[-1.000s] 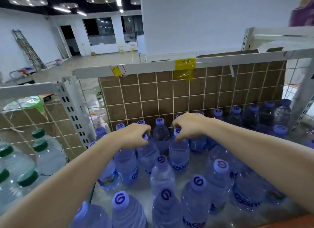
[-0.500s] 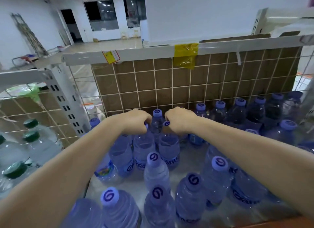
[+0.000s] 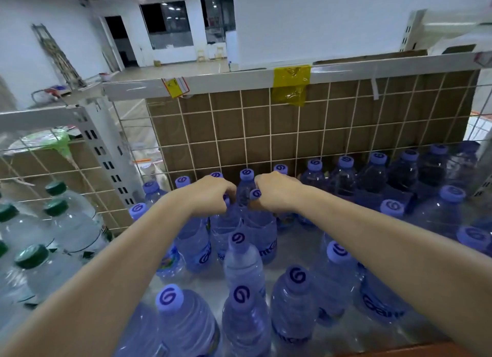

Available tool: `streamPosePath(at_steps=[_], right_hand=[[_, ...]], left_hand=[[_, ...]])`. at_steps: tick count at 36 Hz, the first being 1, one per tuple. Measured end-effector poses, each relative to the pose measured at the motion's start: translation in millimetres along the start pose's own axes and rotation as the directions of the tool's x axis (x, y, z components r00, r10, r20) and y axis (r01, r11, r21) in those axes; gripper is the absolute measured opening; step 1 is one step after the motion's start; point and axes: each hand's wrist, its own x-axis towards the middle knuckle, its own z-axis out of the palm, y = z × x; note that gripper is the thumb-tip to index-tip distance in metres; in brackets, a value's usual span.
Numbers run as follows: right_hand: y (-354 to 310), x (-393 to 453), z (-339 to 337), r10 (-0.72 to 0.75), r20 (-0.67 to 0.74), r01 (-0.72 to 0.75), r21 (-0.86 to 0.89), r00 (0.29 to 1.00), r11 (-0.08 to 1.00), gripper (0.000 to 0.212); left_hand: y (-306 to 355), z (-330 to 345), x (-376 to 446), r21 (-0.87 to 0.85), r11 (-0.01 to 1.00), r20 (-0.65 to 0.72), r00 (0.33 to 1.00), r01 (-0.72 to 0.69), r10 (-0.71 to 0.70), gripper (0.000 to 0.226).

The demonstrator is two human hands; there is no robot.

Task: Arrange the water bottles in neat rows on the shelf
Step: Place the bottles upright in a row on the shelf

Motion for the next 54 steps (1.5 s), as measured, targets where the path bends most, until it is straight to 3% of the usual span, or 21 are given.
streamPosePath(at_steps=[5, 10, 19, 23, 28, 32, 36, 39, 43, 45, 48, 54], right_hand=[[-6.0, -6.5, -5.8, 0.012, 0.054, -0.010, -0.028, 0.998, 1.000, 0.007], [-9.7, -12.2, -4.1, 0.007, 0.009, -0.006, -0.077, 1.000, 0.997, 0.001], [0.7, -20.9, -21.9, -0.017, 0.025, 0.015, 0.060, 1.000, 0.998, 0.040], [15.8, -32.1, -40.5, 0.026, -0.038, -0.025, 0.004, 0.999, 1.000, 0.029], [33.7, -52.0, -52.3, 0.109, -0.079, -0.129, -0.329, 0.991, 0.935, 0.033], [44.7, -66.6, -56.0, 0.188, 0.019, -0.159, -0.460, 0.982, 0.873, 0.042], [49.6, -72.4, -55.1, 0.312, 0.172, -0.201, -0.467, 0.934, 0.861, 0.046], [51.5, -74.8, -53.7, 0.360, 0.236, -0.225, -0.453, 0.903, 0.862, 0.045], [59.1, -79.6, -55.0, 0.408, 0.333, -0.237, -0.450, 0.850, 0.861, 0.036], [66.1, -80.7, -55.6, 0.380, 0.357, -0.232, -0.391, 0.854, 0.890, 0.031], [76.3, -80.4, -59.7, 0.276, 0.317, -0.181, -0.296, 0.908, 0.938, 0.040], [92.5, -71.3, -61.0, 0.170, 0.262, -0.099, -0.264, 0.950, 0.959, 0.033]], left_hand=[[-6.6, -0.7, 1.4, 0.016, 0.999, 0.003, 0.999, -0.049, 0.049, 0.028], [-14.7, -6.4, 0.6, 0.042, 0.993, 0.045, 0.993, -0.109, 0.107, 0.031], [-17.0, -6.0, 1.2, 0.066, 0.990, 0.050, 0.992, -0.123, 0.120, 0.028], [-1.2, -13.4, -3.2, 0.157, 0.971, -0.105, 0.974, -0.182, 0.200, 0.026], [24.1, -15.7, -10.0, 0.084, 0.966, 0.085, 0.968, -0.245, 0.238, 0.036], [37.1, -14.1, -20.1, 0.150, 0.958, 0.162, 0.962, -0.245, 0.221, 0.050], [43.6, -8.3, -28.7, 0.147, 0.974, 0.389, 0.915, -0.175, 0.106, 0.052], [47.0, 1.3, -30.3, 0.172, 0.969, 0.403, 0.910, -0.177, 0.095, 0.052], [51.4, 2.8, -31.2, 0.152, 0.969, 0.396, 0.910, -0.195, 0.121, 0.035], [55.1, 1.7, -29.2, 0.141, 0.967, 0.352, 0.923, -0.214, 0.153, 0.028], [66.2, -0.1, -23.9, 0.114, 0.969, 0.311, 0.934, -0.219, 0.175, 0.025], [90.7, -9.8, -7.3, 0.046, 0.982, 0.213, 0.962, -0.182, 0.169, 0.025]])
